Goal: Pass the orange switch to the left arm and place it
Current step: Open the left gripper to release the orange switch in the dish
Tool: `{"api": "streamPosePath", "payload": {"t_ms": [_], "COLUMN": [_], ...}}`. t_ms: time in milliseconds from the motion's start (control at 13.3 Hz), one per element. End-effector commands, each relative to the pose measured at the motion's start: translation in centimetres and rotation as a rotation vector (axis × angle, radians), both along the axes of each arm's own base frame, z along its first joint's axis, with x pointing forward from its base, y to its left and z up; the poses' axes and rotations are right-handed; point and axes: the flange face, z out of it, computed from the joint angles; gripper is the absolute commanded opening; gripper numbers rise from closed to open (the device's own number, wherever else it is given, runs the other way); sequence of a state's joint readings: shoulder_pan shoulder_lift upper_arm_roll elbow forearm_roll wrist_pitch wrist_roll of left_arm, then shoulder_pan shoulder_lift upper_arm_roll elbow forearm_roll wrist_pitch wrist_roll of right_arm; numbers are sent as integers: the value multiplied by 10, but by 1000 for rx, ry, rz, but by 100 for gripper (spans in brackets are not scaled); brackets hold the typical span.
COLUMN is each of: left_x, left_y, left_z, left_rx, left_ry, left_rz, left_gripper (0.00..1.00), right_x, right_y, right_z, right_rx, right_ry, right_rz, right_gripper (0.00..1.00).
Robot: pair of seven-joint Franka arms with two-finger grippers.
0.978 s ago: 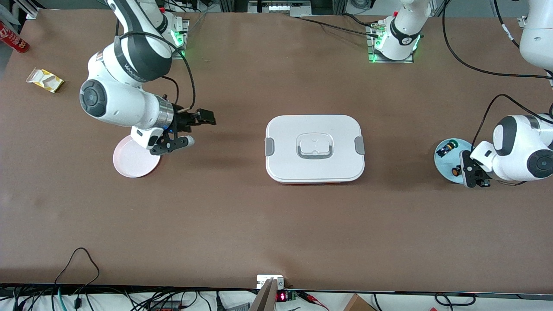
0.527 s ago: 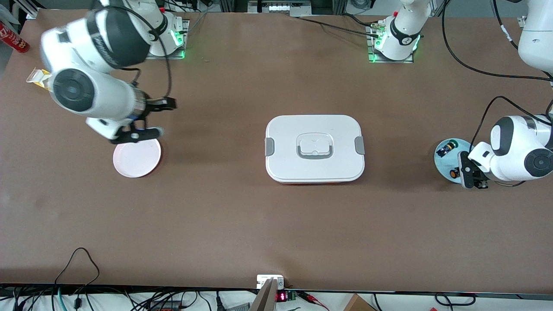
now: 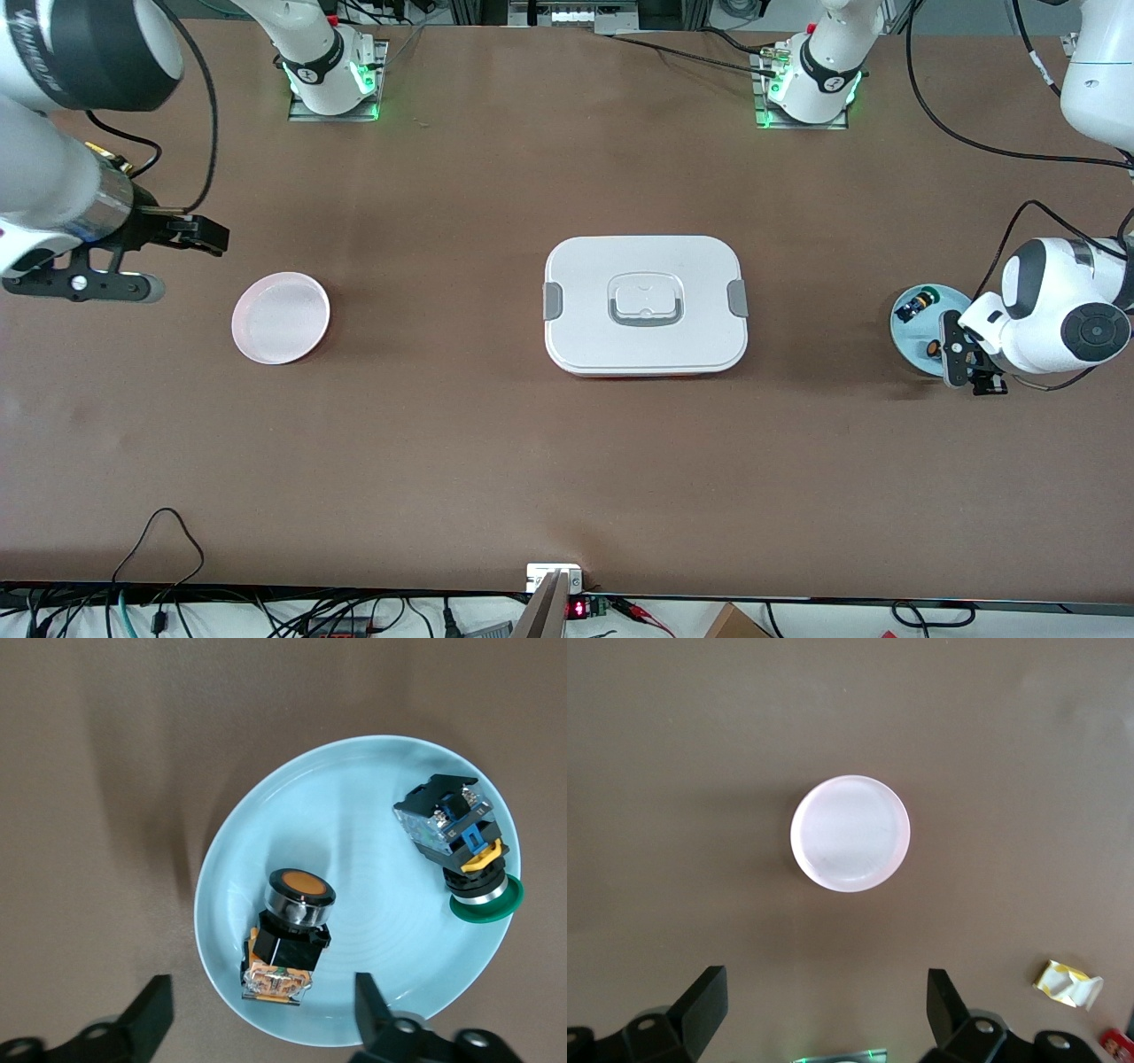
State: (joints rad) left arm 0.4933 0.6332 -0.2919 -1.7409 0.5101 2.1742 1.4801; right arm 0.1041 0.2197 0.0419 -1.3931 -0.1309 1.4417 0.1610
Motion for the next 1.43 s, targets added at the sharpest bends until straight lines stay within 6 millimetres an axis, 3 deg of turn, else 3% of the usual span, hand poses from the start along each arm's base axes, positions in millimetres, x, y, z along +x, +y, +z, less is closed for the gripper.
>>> {"api": "streamPosePath", "payload": {"t_ms": [0, 151, 301, 452, 677, 828, 1054, 1204, 1355], "left_x": [0, 4, 14, 17, 13, 9, 9, -1, -2], "left_y": [3, -14, -46, -68, -102, -123, -177, -193, -195], "left_z": [29, 68, 107, 138, 162, 181, 216, 223, 258], "left_rx": [11, -27, -32, -4, 42, 50, 79, 129, 122], "left_ry": [7, 1, -6, 41, 79, 107, 65, 95, 80], "left_rz": [-3, 39, 39, 165, 413, 592, 829, 888, 898], "left_gripper": [100, 100, 100, 100, 100, 100, 100, 100, 100], "right_x": [-8, -38, -61, -63, -66, -66, -60, -58, -59], "right_y": [-39, -41, -42, -44, -50, -50, -46, -39, -35], "right_z": [1, -6, -8, -4, 14, 16, 29, 29, 30], "right_rx": [45, 75, 84, 85, 90, 94, 97, 98, 131], "right_ry": [1, -22, -64, -55, -45, -39, -63, -63, -67], "right_rz": [-18, -20, 19, 35, 52, 57, 87, 94, 84], "right_gripper": [100, 100, 100, 100, 100, 100, 100, 100, 100]}}
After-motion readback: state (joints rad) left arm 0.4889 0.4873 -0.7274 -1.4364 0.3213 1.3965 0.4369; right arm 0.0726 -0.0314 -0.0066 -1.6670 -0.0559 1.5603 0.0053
